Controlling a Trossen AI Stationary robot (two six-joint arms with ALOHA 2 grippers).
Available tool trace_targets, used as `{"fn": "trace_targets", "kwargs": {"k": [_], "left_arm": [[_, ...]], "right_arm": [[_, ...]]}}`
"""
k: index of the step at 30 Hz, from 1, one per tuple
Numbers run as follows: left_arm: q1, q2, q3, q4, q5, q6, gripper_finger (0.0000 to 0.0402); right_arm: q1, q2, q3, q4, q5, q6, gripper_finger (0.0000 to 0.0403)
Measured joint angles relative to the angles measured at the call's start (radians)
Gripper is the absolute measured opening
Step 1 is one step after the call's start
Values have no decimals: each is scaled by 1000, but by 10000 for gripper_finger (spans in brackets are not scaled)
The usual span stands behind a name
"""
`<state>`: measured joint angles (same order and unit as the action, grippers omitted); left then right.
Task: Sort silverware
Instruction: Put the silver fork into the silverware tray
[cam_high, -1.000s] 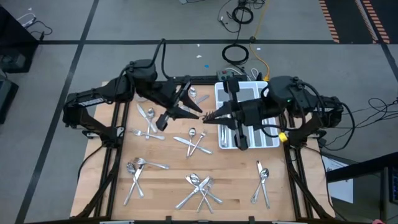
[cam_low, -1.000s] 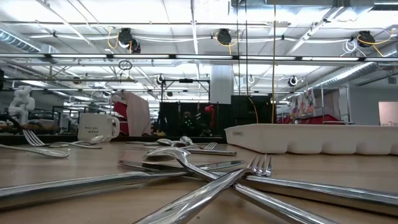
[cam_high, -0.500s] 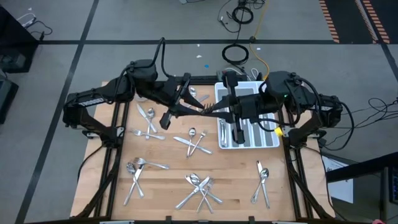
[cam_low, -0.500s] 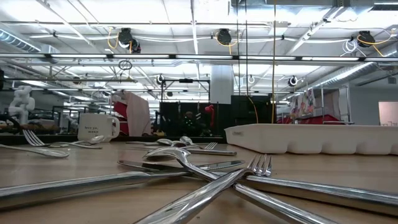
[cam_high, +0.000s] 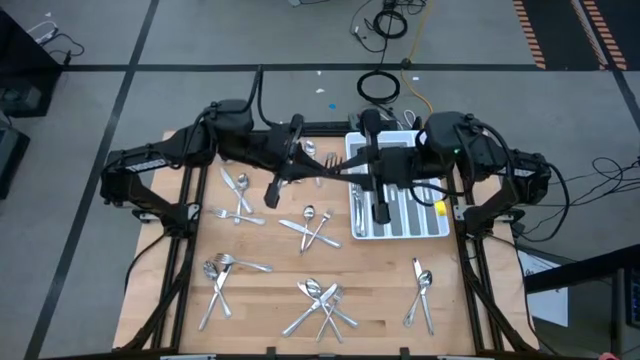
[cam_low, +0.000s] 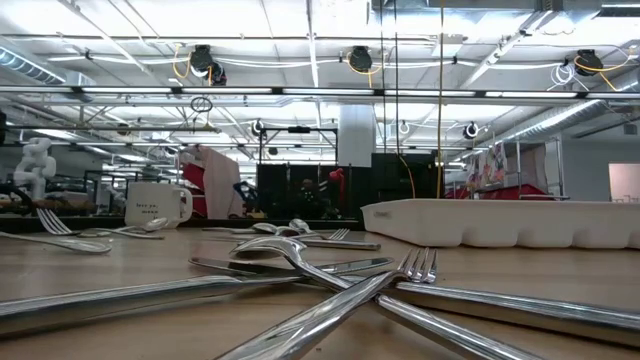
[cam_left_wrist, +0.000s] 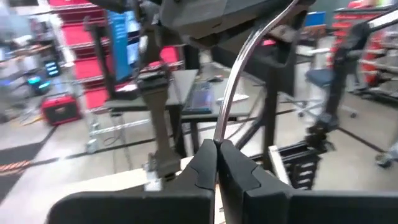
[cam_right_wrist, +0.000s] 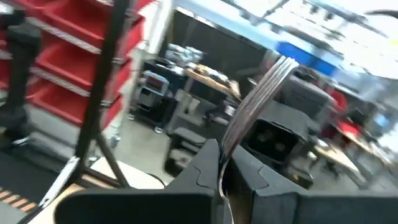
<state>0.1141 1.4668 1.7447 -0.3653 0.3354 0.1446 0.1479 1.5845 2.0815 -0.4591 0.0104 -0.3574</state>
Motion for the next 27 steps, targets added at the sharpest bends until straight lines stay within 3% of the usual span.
{"fn": "trace_targets", "kwargs": {"k": [10, 14, 18, 22, 27], "left_arm": [[-22, 2, 1, -114, -620, -29, 1], [-37, 4, 0, -157, -886, -42, 0], [-64, 43, 0, -209, -1218, -39, 0], [-82, 108, 0, -226, -1354, -25, 0], [-113, 234, 0, -259, -1519, 52, 0]], "right_arm": [[3, -53, -1, -106, 539, 85, 111], [7, -61, 2, -144, 591, 144, 145], [3, -54, 0, -161, 728, 349, 160], [-16, -56, 1, -197, 820, 608, 160], [-85, -56, 1, -314, 802, 914, 160]]}}
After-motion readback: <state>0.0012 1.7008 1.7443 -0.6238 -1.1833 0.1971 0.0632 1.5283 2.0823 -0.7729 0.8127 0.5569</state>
